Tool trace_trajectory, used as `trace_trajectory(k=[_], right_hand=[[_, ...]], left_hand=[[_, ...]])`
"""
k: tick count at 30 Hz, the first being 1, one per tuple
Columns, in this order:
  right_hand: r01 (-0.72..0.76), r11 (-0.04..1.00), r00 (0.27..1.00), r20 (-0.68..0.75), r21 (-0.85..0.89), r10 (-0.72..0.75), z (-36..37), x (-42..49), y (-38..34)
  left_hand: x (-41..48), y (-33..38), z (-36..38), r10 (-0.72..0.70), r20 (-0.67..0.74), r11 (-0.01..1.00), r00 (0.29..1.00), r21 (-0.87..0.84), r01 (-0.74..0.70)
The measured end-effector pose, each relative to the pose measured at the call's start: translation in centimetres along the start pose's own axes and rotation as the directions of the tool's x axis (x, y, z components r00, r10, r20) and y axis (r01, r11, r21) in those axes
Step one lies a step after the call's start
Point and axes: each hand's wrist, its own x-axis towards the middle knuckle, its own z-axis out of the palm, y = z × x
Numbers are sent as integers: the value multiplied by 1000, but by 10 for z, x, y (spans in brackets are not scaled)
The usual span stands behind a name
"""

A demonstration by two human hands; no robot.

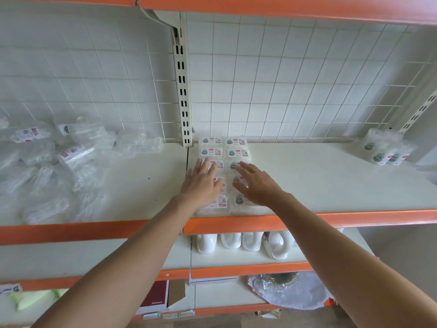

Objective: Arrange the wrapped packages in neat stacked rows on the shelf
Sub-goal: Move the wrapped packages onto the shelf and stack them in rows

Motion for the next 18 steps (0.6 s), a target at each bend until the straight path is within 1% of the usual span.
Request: trace_trajectory(k=[2,4,7,9,11,13,16,18], right_hand=[[7,1000,1000,-2,-10,-7,1,1,0],[18,1000,1000,-23,-14,-18,1,2,2],[22,999,999,-47,-33,-23,-1,4,2],[14,999,999,-39,-52,-16,-3,5,2],[14,997,999,-28,-70,-16,-5,8,3],[18,998,998,-53,-65,-22,-7,13,3],[-2,1000,995,-102,-25,0,-8,25,3],[-16,1000,996,-86,-9,15,-8,35,5]], left_hand=[[3,-5,3,15,34,1000,999,22,-15],[4,-6,5,23,44,1000,999,7,-23],[3,-4,7,45,-23,999,999,-4,-45],[4,-3,8,48,-68,999,997,-3,-48],[8,-4,10,45,-84,999,995,31,-43],[12,-4,9,42,-103,996,994,77,-35],[22,-4,2,50,-135,996,990,79,-39],[32,-5,-3,64,-129,995,990,78,-55]])
